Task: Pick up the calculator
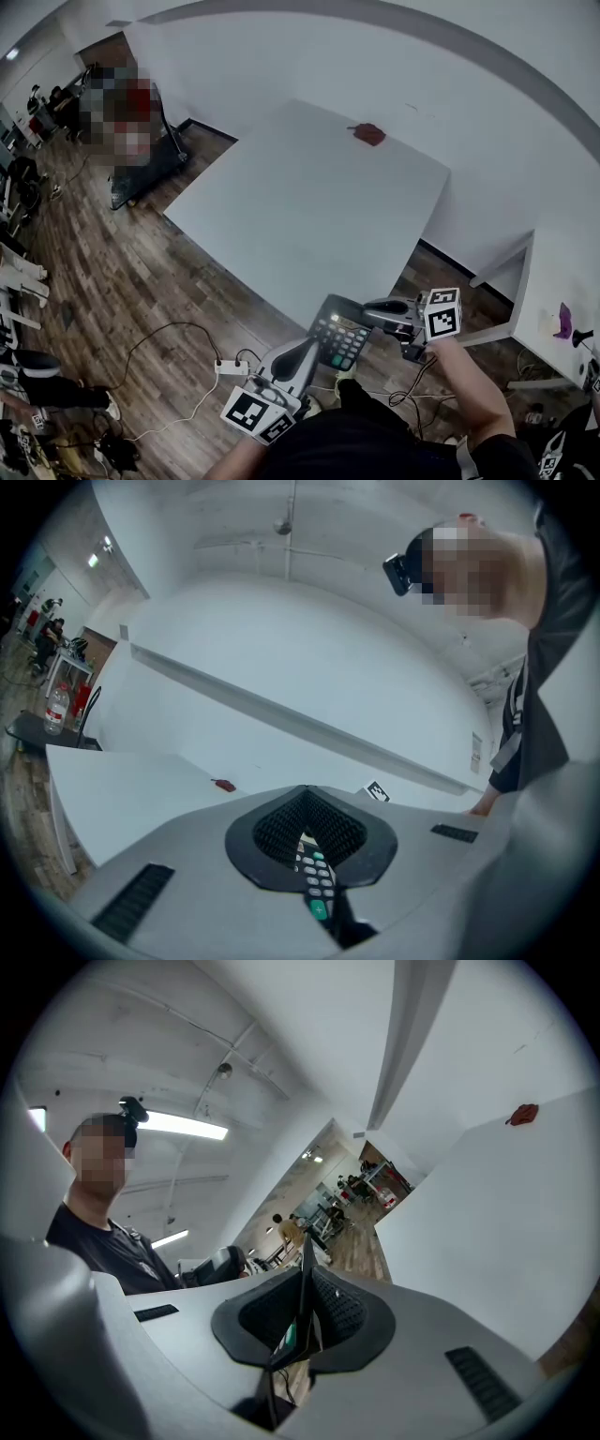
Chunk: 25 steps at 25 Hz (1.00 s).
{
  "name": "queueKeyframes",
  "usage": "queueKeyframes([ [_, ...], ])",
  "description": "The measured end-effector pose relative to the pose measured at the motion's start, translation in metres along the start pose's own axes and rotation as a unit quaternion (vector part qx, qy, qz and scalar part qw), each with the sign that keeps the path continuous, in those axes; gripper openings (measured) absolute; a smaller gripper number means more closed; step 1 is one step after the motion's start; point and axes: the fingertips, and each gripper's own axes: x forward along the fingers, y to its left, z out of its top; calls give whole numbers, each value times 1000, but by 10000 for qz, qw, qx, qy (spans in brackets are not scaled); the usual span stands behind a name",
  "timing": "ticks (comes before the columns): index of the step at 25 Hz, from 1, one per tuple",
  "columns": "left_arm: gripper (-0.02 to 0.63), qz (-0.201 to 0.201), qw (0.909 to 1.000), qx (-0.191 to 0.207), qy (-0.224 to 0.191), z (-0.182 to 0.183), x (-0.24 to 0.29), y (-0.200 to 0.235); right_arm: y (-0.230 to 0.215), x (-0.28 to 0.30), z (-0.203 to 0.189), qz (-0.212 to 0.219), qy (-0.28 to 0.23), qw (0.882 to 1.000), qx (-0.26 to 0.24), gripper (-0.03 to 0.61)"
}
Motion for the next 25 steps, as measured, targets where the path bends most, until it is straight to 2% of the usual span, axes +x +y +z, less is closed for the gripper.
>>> queueKeyframes([
  [11,6,-97,9989,168,-420,26,-37,-21,60,-9,-24,258,-163,9993,238,46],
  [25,6,-149,9986,148,-485,28,-54,-19,72,1,-42,225,-160,9986,445,46],
])
